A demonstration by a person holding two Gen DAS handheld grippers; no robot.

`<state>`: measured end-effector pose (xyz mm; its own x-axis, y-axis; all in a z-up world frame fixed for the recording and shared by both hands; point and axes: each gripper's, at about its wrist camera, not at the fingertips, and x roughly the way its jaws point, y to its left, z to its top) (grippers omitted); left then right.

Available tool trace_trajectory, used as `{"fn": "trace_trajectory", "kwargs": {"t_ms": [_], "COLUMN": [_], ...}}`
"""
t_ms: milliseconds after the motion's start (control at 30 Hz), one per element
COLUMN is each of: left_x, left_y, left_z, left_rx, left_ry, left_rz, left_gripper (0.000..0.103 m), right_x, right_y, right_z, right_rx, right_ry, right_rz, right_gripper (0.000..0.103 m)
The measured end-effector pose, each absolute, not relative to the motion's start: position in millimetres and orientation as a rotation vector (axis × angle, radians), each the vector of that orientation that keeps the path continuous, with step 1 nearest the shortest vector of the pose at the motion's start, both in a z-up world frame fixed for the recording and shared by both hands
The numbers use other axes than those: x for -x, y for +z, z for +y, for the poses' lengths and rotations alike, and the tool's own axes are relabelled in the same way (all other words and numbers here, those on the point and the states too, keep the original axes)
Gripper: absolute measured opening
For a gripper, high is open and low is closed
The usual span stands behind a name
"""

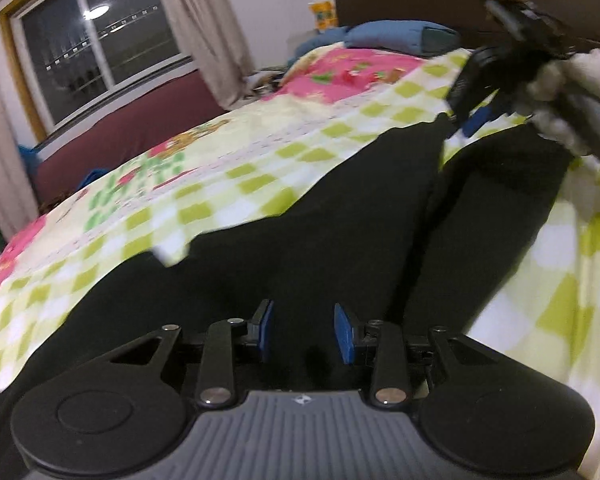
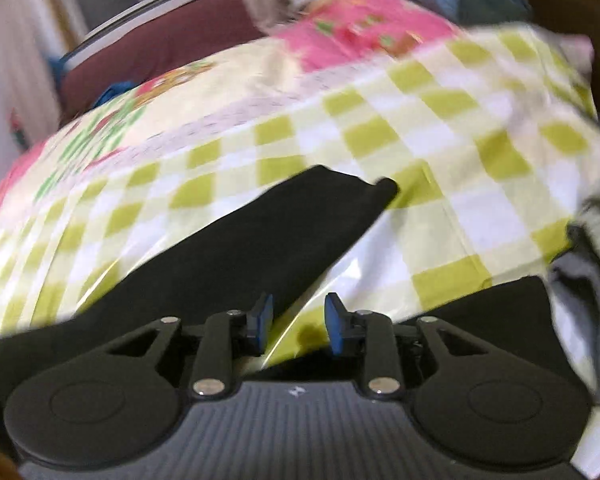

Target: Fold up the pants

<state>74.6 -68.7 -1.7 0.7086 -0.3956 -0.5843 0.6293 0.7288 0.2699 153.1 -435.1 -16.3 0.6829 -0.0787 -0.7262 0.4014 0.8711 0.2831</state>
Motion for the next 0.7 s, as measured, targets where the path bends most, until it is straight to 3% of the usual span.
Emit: {"fn": "trace_trajectory", "kwargs": {"t_ms": [200,233,300,500,700], "left_x": [-92,-94,-97,-95,-73], "left_y": [-13,-16,-20,-10,15], "left_z": [-102,-107,-110,-120,-127], "left_rx": [-0.502,-0.514,-0.535,-0.544,-0.517], "left_ry": [-0.604,-0.603,-0.599,-0.600,-0.655], "left_rz": [0.557,0.562,0.569,0.561,0.502], "left_gripper": [0.049,0.049,0.049,0.049,0.049], "right_x": [-174,-177,-178,-138,-34], "right_y": [-48,-50,-51,2,49], "right_z": [-465,-467,-472,-474,-477], "right_rx": [-0.644,-0.651,-0.676,-0.640,-0.619], "right_ry": [-0.289,-0.301,-0.302,-0.184,-0.170], "right_rz": [0.705,0.699,0.693,0.558,0.418], "right_gripper": [0.032,0.028,0.005,0.004,0.004]}}
